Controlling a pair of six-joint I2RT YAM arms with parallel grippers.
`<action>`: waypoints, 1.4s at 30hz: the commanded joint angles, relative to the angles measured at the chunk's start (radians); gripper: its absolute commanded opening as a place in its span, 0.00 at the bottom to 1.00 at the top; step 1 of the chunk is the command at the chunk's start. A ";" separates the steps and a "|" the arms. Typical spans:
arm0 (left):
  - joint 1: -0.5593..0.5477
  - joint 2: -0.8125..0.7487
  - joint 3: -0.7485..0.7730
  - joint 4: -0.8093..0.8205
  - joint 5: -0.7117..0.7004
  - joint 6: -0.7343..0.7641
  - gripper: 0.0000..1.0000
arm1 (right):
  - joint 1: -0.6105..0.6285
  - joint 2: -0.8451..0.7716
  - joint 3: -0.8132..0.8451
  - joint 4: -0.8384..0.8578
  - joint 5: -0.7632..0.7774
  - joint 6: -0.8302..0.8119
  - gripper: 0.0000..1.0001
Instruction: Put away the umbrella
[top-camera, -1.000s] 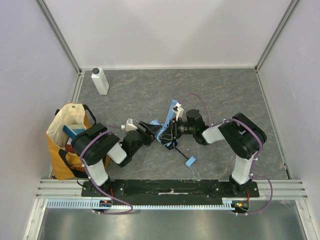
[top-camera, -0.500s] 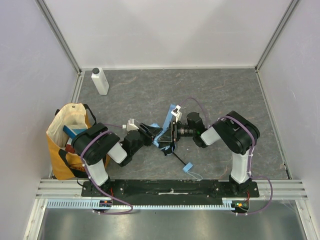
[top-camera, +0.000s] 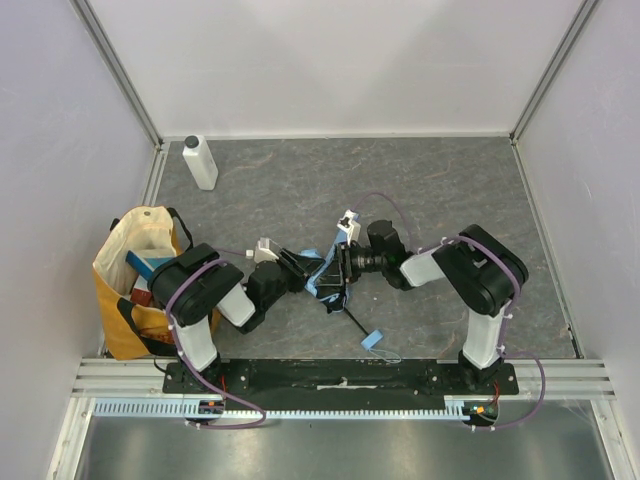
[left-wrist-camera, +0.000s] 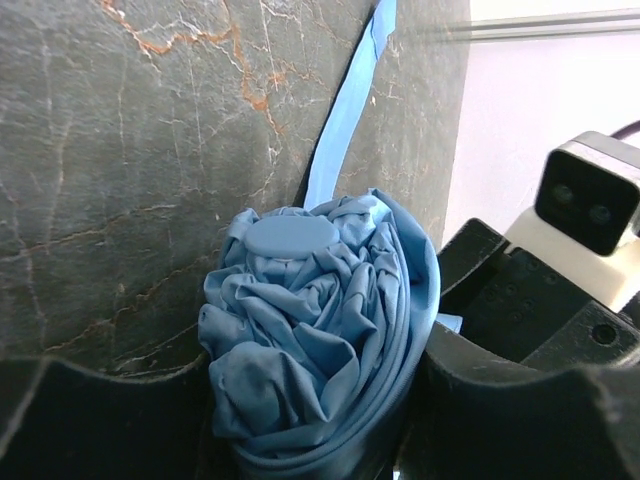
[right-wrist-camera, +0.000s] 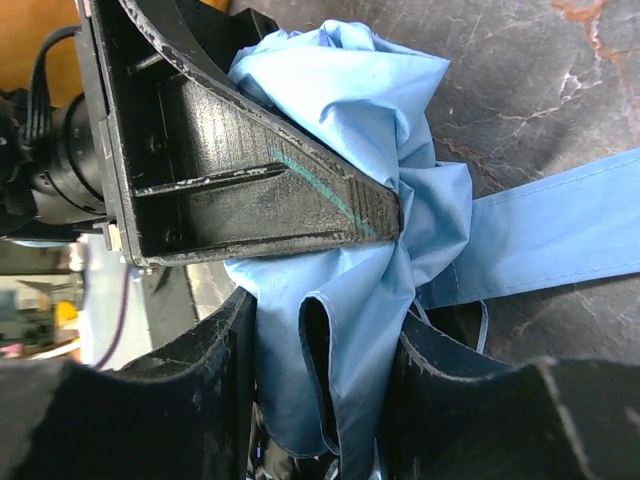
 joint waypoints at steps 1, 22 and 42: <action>0.005 0.036 -0.002 0.077 -0.023 0.074 0.02 | 0.014 -0.125 0.063 -0.390 0.197 -0.222 0.33; 0.005 -0.030 0.075 -0.288 -0.032 -0.054 0.02 | 0.318 -0.219 0.184 -0.668 0.656 -0.544 0.93; 0.005 -0.044 0.132 -0.469 -0.010 -0.101 0.02 | 0.527 -0.116 0.316 -0.829 1.328 -0.667 0.59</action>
